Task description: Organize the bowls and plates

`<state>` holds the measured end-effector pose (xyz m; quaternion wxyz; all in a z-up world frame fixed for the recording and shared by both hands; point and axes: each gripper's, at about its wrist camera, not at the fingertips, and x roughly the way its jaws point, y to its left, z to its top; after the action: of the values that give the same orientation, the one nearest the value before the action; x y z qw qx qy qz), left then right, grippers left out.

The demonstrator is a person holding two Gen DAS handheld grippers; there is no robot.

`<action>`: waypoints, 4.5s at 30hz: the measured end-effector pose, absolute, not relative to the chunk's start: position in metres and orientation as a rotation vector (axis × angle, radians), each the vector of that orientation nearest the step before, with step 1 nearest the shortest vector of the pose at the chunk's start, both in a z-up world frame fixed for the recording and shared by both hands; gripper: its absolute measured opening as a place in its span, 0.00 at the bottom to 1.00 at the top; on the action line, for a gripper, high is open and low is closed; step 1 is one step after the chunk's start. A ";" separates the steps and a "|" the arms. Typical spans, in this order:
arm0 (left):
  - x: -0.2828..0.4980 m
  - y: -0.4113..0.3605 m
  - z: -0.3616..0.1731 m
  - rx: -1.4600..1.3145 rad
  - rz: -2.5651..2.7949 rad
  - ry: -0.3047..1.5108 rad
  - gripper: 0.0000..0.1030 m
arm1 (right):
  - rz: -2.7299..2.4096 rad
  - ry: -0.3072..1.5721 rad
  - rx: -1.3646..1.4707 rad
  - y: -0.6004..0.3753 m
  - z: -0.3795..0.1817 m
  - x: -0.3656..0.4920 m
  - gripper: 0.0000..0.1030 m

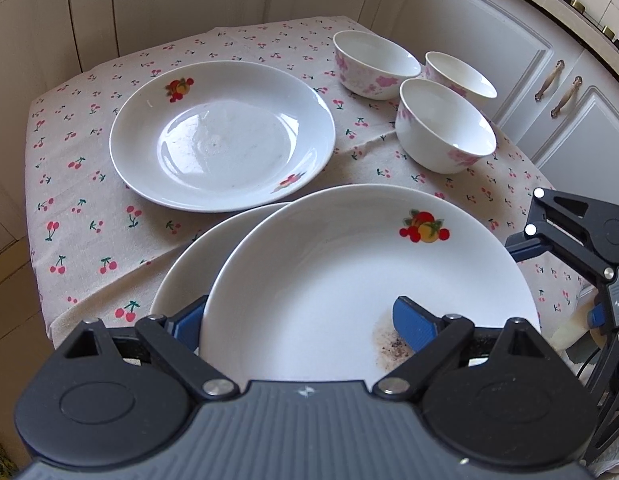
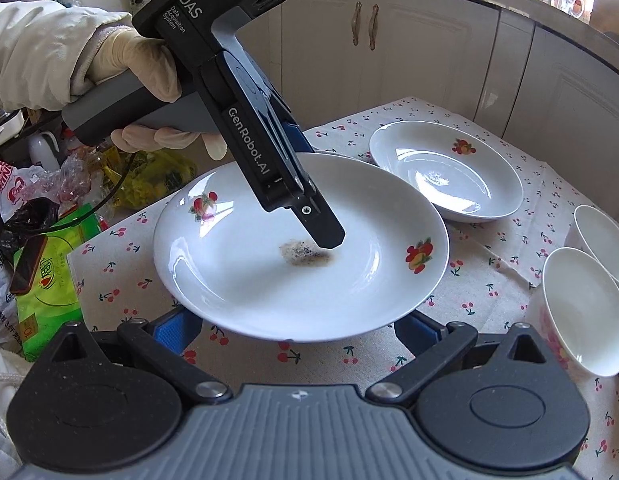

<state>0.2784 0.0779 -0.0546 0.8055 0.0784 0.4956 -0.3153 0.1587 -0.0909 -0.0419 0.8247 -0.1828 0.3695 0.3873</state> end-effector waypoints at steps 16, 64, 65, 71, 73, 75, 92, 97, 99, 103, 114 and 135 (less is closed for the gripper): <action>0.283 0.080 -0.058 0.193 -0.651 1.075 0.91 | 0.791 0.831 -0.386 -0.081 -0.041 0.162 1.00; 0.253 0.105 -0.010 0.187 -0.571 0.881 0.92 | 0.682 0.719 -0.381 -0.094 -0.012 0.145 1.00; 0.254 0.105 -0.006 0.185 -0.572 0.870 0.93 | 0.677 0.702 -0.384 -0.095 -0.009 0.146 1.00; 0.268 0.105 0.002 0.159 -0.568 0.835 0.93 | 0.644 0.648 -0.380 -0.105 0.002 0.169 1.00; 0.277 0.104 0.002 0.154 -0.563 0.835 0.93 | 0.633 0.645 -0.377 -0.108 0.005 0.181 1.00; 0.286 0.105 0.001 0.145 -0.558 0.836 0.93 | 0.623 0.639 -0.384 -0.111 0.006 0.192 1.00; 0.383 0.106 -0.028 0.089 -0.510 0.912 0.93 | 0.719 0.709 -0.504 -0.121 -0.014 0.298 1.00; 0.410 0.104 -0.042 0.085 -0.505 0.955 0.93 | 0.756 0.766 -0.529 -0.117 -0.028 0.319 1.00; 0.416 0.102 -0.048 0.092 -0.511 0.970 0.93 | 0.766 0.790 -0.529 -0.114 -0.033 0.327 1.00; 0.425 0.099 -0.057 0.096 -0.528 0.996 0.92 | 0.789 0.850 -0.515 -0.110 -0.041 0.344 0.97; 0.441 0.093 -0.066 0.092 -0.584 1.033 0.91 | 0.822 0.951 -0.490 -0.098 -0.057 0.364 0.95; 0.458 0.076 -0.073 0.130 -0.654 1.064 0.90 | 0.846 0.923 -0.526 -0.094 -0.063 0.370 0.97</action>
<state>0.4577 0.0755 -0.0727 0.8094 0.0607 0.4976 -0.3058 0.3701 -0.0941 -0.0625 0.7781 -0.2430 0.4271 0.3912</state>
